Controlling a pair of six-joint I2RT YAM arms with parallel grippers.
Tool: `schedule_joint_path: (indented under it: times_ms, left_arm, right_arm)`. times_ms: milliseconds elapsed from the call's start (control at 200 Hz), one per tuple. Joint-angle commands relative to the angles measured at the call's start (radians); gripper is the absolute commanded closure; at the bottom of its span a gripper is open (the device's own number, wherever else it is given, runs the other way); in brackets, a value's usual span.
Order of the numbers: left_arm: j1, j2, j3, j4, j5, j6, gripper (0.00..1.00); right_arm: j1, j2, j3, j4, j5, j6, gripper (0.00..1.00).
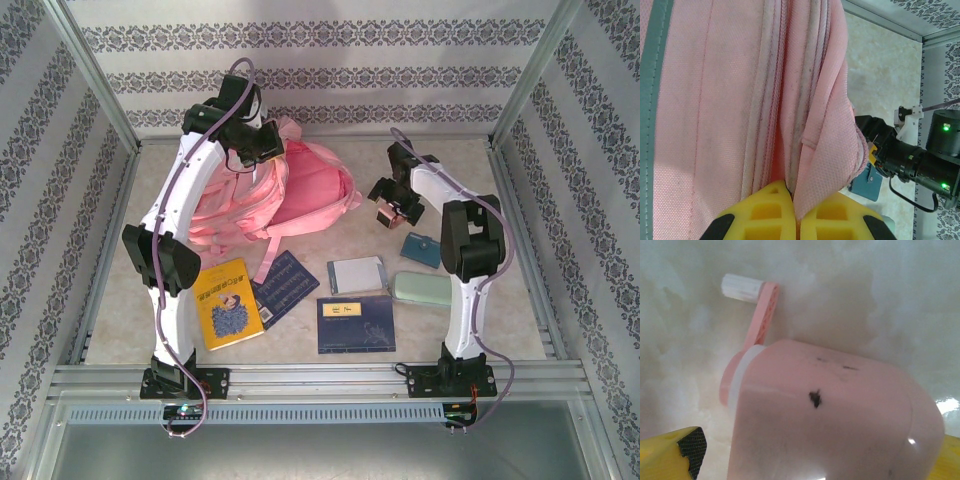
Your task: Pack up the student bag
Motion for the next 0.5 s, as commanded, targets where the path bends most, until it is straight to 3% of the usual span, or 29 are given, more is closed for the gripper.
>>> schedule_joint_path:
  times_ms: [0,355,495]
  left_arm:
    - [0.015,-0.046,0.002,0.055,0.010,-0.011,1.00]
    - [0.015,-0.049,0.003,0.062,0.010,-0.013,1.00]
    - [0.015,-0.052,0.006,0.070,0.022,-0.009,1.00]
  right_arm:
    - [-0.004,0.030,0.025,-0.005,-0.013,0.011,0.07]
    - [-0.001,-0.055,-0.010,0.005,0.021,-0.028,0.42]
    - [0.000,-0.119,-0.011,-0.014,0.059,-0.054,0.44]
